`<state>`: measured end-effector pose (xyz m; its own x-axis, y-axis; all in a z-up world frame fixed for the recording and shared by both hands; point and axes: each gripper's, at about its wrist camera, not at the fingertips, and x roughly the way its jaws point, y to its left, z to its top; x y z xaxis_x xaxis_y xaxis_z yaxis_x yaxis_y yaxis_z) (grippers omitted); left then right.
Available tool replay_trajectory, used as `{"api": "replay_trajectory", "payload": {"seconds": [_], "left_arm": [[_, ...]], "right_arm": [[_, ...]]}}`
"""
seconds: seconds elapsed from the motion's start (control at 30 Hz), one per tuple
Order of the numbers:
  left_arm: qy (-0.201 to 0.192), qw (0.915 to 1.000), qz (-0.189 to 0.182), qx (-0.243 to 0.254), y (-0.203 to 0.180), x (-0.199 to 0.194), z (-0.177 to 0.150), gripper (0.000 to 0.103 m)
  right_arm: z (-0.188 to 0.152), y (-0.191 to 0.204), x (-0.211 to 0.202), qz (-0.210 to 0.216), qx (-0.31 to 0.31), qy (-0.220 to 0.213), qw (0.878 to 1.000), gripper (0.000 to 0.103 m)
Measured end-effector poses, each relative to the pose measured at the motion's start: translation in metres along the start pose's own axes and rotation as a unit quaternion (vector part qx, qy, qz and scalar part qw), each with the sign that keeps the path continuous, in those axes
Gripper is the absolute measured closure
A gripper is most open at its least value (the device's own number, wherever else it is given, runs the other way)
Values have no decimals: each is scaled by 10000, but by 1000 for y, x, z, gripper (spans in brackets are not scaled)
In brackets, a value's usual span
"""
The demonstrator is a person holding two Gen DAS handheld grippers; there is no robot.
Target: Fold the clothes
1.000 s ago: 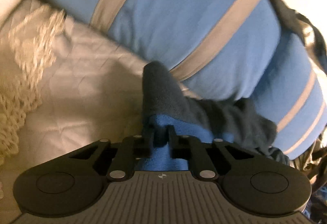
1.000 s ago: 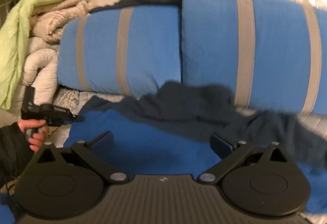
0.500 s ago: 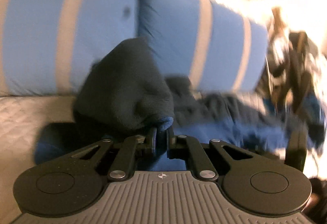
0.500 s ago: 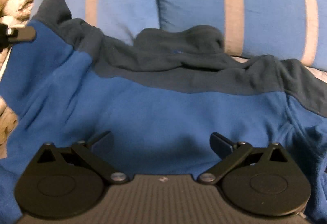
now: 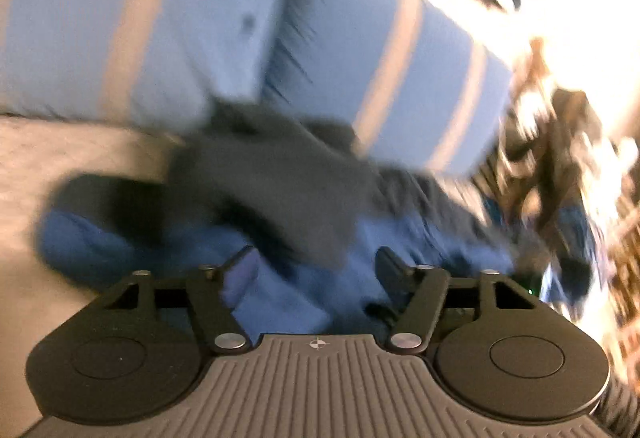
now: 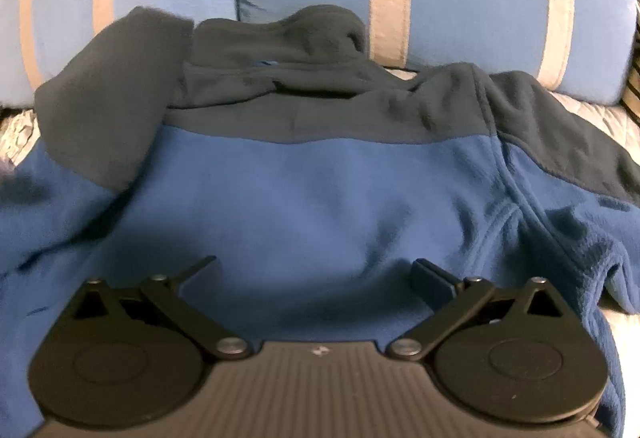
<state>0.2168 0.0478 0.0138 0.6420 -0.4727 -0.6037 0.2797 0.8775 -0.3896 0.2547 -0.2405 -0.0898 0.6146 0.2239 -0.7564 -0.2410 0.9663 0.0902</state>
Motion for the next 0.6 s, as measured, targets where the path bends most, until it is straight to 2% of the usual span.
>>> {"api": "replay_trajectory", "payload": {"seconds": [0.1, 0.2, 0.33, 0.4, 0.43, 0.53, 0.6], "left_arm": [[-366, 9958, 502, -667, 47, -19, 13, 35], [-554, 9832, 862, -1509, 99, -23, 12, 35], [-535, 9609, 860, -2579, 155, -11, -6, 37], [-407, 9505, 871, -2955, 173, -2, -17, 38], [-312, 9459, 917, -3096, 180, 4, -23, 42], [-141, 9424, 899, -3218, 188, 20, -32, 50], [-144, 9406, 810, -3295, 194, 29, -36, 50]], "right_arm": [[-1, 4, -3, 32, -112, -48, 9999, 0], [0, 6, -2, 44, -178, -77, 9998, 0], [0, 8, -3, 77, -203, -56, 9997, 0], [0, 8, -2, 84, -215, -44, 9997, 0], [0, 8, -2, 88, -221, -38, 9997, 0], [0, 9, -1, 99, -239, -21, 9997, 0], [0, 10, 0, 107, -251, -9, 9996, 0]]}}
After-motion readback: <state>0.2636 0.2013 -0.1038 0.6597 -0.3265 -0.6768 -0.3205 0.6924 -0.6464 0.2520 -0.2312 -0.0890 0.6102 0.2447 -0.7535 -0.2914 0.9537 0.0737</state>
